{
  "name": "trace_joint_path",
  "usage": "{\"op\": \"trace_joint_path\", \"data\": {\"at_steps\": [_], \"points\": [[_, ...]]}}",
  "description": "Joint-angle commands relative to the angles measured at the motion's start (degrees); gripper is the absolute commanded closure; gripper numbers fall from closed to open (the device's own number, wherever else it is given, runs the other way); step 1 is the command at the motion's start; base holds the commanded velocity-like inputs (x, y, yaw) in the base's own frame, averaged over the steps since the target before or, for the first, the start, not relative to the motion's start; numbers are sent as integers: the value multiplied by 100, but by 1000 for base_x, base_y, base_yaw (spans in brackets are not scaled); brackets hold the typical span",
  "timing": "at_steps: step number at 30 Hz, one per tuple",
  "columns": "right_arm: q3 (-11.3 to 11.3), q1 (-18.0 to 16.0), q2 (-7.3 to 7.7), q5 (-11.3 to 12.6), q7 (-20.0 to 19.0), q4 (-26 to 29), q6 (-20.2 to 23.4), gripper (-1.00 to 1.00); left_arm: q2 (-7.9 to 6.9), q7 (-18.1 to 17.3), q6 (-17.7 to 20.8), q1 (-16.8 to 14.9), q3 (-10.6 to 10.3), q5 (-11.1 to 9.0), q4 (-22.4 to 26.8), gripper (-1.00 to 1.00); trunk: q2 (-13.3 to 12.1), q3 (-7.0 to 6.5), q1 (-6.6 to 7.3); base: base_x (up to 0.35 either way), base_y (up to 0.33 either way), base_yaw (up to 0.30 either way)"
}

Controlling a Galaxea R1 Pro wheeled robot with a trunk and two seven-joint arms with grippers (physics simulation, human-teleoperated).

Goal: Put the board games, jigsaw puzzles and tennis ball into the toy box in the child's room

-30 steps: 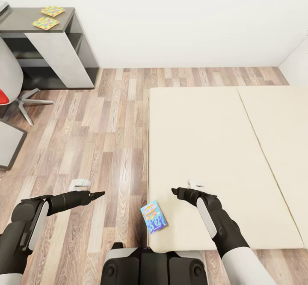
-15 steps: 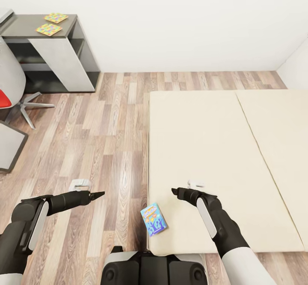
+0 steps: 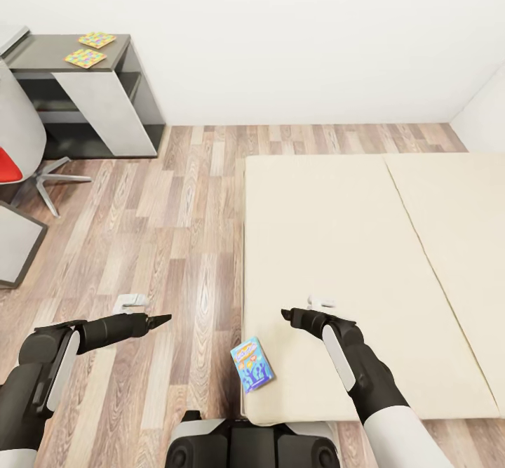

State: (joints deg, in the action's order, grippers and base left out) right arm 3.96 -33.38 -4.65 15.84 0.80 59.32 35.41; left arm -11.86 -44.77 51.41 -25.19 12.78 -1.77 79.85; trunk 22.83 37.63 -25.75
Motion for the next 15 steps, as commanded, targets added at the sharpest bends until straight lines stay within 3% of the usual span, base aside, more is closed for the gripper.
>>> {"op": "trace_joint_path", "data": {"at_steps": [1,15], "points": [[0,-2,0,16,8,4,27,-100,0,-6,45,-3,5,-17,3,-100,9,-3,-4,0,0,0],[0,-2,0,13,15,-43,5,-100,0,54,63,-3,-17,29,-3,-100,9,-135,-4,0,0,0]]}}
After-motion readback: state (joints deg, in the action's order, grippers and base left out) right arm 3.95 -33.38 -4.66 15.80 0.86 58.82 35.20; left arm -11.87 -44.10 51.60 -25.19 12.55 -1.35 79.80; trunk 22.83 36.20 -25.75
